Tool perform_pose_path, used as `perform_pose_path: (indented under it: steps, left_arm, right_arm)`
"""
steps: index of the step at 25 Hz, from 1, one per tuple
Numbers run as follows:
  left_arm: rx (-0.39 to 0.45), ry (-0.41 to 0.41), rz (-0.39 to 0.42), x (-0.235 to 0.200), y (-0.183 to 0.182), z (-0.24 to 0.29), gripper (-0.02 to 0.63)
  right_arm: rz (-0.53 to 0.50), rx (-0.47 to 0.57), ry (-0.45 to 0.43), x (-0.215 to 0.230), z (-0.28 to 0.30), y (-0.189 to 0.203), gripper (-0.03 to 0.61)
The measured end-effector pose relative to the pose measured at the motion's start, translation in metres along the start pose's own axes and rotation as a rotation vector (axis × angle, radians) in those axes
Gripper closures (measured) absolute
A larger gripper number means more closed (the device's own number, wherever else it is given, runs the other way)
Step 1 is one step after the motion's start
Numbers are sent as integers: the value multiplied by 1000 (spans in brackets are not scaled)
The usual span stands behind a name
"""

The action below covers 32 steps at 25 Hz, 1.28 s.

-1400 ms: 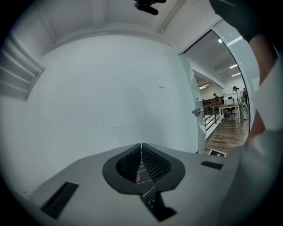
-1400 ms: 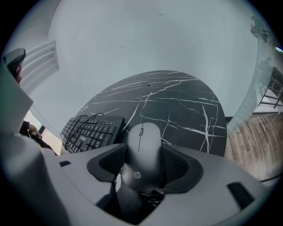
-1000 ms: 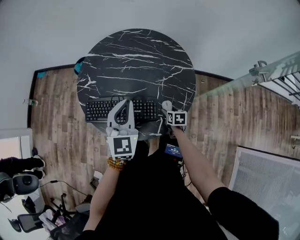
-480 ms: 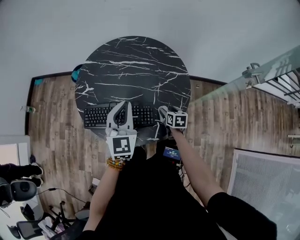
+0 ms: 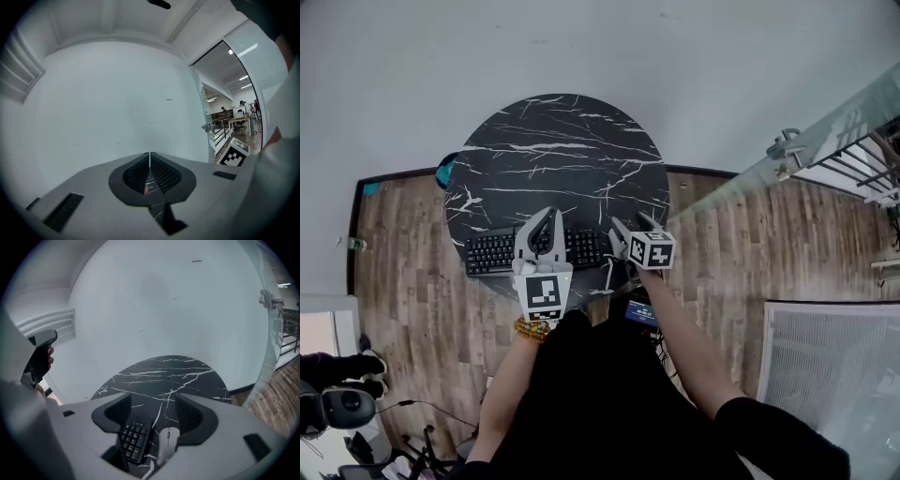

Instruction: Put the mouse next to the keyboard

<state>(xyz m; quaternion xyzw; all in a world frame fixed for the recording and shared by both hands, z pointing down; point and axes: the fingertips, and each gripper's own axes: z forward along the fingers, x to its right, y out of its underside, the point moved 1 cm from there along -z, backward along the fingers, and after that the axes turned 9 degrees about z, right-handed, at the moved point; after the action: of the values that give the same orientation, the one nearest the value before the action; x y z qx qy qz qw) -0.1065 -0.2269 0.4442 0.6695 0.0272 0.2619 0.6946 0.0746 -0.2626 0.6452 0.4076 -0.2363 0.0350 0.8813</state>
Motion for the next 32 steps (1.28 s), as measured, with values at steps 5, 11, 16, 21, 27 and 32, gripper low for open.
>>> perform_pose_path:
  steps: [5,11,16,21,27,32]
  left_arm:
    - [25,17,1,2,-9,5,594]
    - [37,18,-5,1,-12,4,594]
    - [38,12,-14,-1,-10,1,594]
    - [46,7,-24,0,-12,0,594]
    - [52,8,-33,5,-13,-1,594]
    - [47,10,-42,8,-10,-4,594]
  right_arm:
    - [5,105,-56,-27,-18,-39,298]
    - [-60,202,-134,-64,-43,-67,299]
    - [-151,289,-157,-87,-63,-82,309]
    - [-191,348,-176,-100,-86,-96,411]
    - [-243,409,-124,-103,-108,-109,479]
    - [-301,436,-84,-107,-115,-101,513]
